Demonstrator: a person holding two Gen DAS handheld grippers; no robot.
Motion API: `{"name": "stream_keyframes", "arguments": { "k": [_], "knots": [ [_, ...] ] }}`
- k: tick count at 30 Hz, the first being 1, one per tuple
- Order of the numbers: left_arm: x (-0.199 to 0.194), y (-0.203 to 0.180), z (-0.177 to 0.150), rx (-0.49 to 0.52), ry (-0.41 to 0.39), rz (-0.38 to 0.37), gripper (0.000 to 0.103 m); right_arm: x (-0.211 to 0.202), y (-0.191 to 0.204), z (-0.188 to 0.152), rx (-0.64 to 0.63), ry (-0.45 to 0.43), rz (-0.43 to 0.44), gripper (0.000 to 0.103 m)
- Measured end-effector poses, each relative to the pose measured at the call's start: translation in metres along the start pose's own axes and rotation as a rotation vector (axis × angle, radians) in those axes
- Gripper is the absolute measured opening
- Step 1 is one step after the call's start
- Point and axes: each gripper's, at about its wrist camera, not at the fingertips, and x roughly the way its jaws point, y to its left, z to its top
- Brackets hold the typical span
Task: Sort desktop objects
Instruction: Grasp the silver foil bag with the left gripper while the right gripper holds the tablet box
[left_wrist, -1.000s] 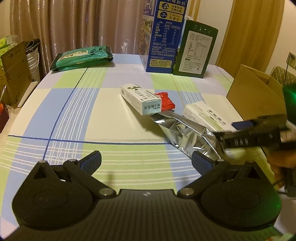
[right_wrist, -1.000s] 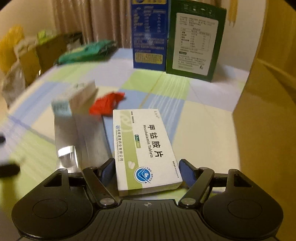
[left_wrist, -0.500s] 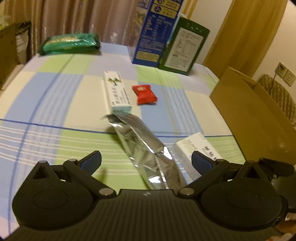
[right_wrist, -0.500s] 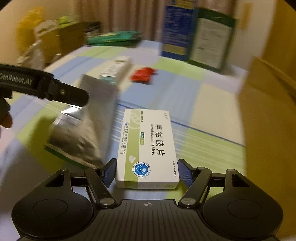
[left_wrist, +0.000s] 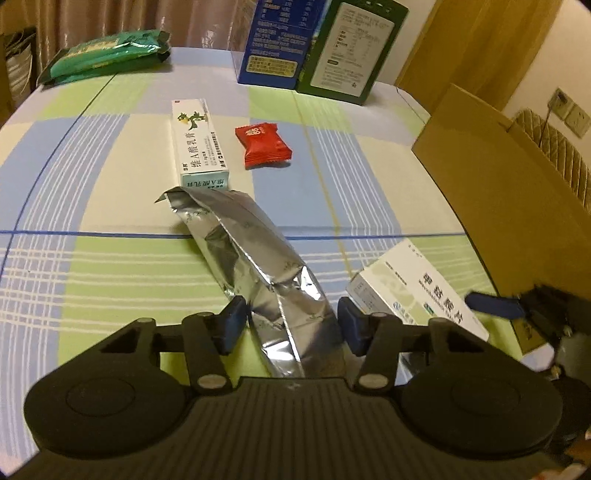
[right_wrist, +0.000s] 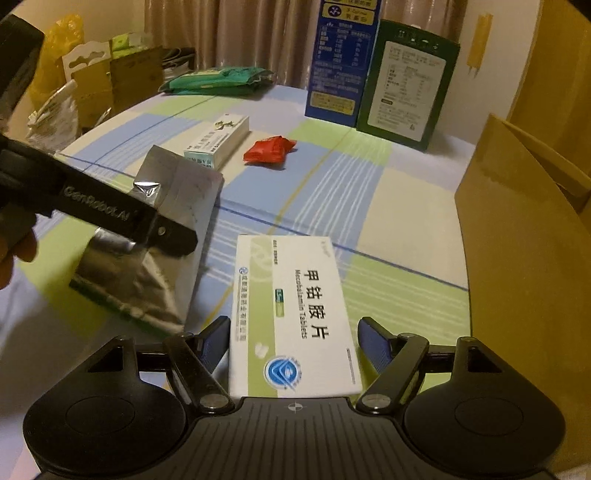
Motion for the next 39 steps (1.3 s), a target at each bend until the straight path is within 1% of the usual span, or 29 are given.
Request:
{"name": "stream_keyframes", "arguments": {
  "k": [1, 2, 4, 7, 10, 15, 16, 17, 19, 21, 23, 26, 31, 34, 37, 39],
  "knots": [
    [-0.002, -0.002, -0.001, 0.007, 0.003, 0.0, 0.043, 0.0, -0.001, 0.0, 0.003, 0.005, 0.001, 0.072],
    [-0.004, -0.003, -0.003, 0.012, 0.012, 0.0, 0.043, -0.001, -0.002, -0.002, 0.015, 0.008, 0.001, 0.069],
    [-0.01, -0.007, -0.009, 0.023, 0.032, -0.003, 0.043, -0.008, -0.003, -0.005, 0.043, 0.012, 0.007, 0.068],
    [-0.025, -0.022, -0.023, 0.092, 0.064, 0.001, 0.042, -0.023, -0.002, -0.014, 0.072, 0.027, 0.0, 0.068],
    [-0.043, -0.046, -0.042, 0.189, 0.079, 0.012, 0.041, -0.046, 0.0, -0.03, 0.094, 0.053, -0.031, 0.068],
    [-0.067, -0.071, -0.076, 0.222, 0.095, -0.029, 0.041, -0.086, 0.003, -0.064, 0.126, 0.086, -0.05, 0.068],
    [-0.07, -0.075, -0.081, 0.229, 0.094, -0.026, 0.043, -0.093, 0.003, -0.07, 0.137, 0.085, -0.048, 0.068],
    [-0.072, -0.077, -0.086, 0.231, 0.092, -0.019, 0.056, -0.099, 0.003, -0.074, 0.147, 0.078, -0.045, 0.068],
    [-0.075, -0.078, -0.092, 0.214, 0.092, 0.004, 0.074, -0.109, 0.003, -0.08, 0.157, 0.062, -0.048, 0.07],
    [-0.073, -0.075, -0.091, 0.176, 0.097, 0.002, 0.074, -0.113, 0.004, -0.082, 0.153, 0.063, -0.051, 0.076],
    [-0.069, -0.072, -0.088, 0.144, 0.098, 0.009, 0.074, -0.113, 0.004, -0.083, 0.146, 0.06, -0.055, 0.078],
    [-0.058, -0.068, -0.079, 0.13, 0.111, 0.014, 0.074, -0.109, 0.005, -0.083, 0.136, 0.054, -0.049, 0.079],
    [-0.041, -0.068, -0.077, 0.144, 0.162, 0.019, 0.073, -0.1, 0.003, -0.085, 0.133, 0.041, -0.04, 0.079],
    [-0.037, -0.069, -0.077, 0.166, 0.164, 0.03, 0.073, -0.097, -0.001, -0.087, 0.147, 0.034, -0.038, 0.079],
    [-0.035, -0.067, -0.074, 0.148, 0.163, 0.043, 0.066, -0.095, -0.004, -0.087, 0.163, 0.027, -0.035, 0.079],
    [-0.034, -0.067, -0.071, 0.146, 0.167, 0.041, 0.058, -0.094, -0.004, -0.087, 0.164, 0.028, -0.033, 0.079]
  ]
}}
